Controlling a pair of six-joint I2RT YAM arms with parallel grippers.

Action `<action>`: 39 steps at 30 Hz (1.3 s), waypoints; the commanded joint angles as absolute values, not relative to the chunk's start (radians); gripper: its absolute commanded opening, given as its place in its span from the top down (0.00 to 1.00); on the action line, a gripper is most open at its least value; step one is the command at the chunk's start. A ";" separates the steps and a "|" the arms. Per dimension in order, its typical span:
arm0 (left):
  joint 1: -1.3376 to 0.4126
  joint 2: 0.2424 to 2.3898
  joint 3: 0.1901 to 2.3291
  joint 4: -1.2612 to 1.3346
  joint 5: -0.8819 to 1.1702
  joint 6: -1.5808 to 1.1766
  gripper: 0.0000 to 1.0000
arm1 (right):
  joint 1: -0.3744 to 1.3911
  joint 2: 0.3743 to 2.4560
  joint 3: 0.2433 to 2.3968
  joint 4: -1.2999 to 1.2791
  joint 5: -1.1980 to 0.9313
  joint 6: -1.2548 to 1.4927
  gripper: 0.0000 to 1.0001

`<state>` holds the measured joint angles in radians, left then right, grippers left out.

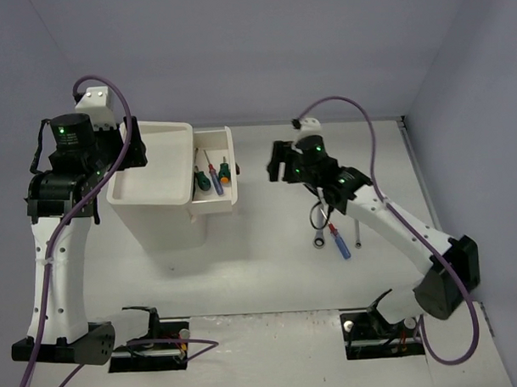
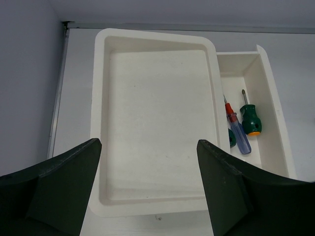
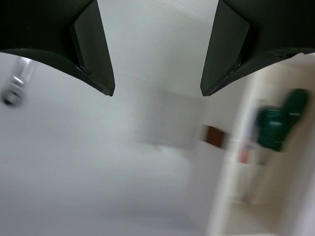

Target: Sort the tools into containers

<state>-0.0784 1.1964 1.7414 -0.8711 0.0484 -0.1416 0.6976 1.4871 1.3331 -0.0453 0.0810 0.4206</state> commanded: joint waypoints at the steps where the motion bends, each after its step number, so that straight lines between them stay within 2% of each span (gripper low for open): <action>1: -0.087 1.205 1.797 -0.825 0.060 -0.149 0.25 | 0.560 1.324 1.113 -0.115 0.178 0.352 0.32; 3: -0.089 1.210 1.804 -0.825 0.060 -0.149 0.25 | 0.523 1.269 0.993 -0.137 0.179 0.364 0.32; 12: -0.093 1.224 1.804 -0.825 0.064 -0.146 0.25 | 0.366 1.210 0.708 -0.189 0.157 0.513 0.35; 18: -0.097 1.227 1.810 -0.826 0.066 -0.146 0.25 | 0.328 1.292 0.658 -0.185 0.173 0.520 0.36; 25: -0.101 1.221 1.802 -0.827 0.068 -0.151 0.25 | 0.323 1.390 0.670 -0.156 0.152 0.519 0.44; 29: -0.102 1.215 1.801 -0.827 0.058 -0.150 0.25 | 0.321 1.424 0.668 -0.149 0.142 0.530 0.59; 32: -0.101 1.212 1.799 -0.827 0.057 -0.150 0.25 | 0.321 1.412 0.669 -0.149 0.149 0.528 0.79; 34: -0.101 1.213 1.800 -0.827 0.057 -0.150 0.25 | 0.321 1.385 0.669 -0.153 0.154 0.525 0.87; 39: -0.102 1.216 1.805 -0.828 0.055 -0.147 0.25 | 0.349 1.257 0.752 -0.205 0.175 0.520 0.98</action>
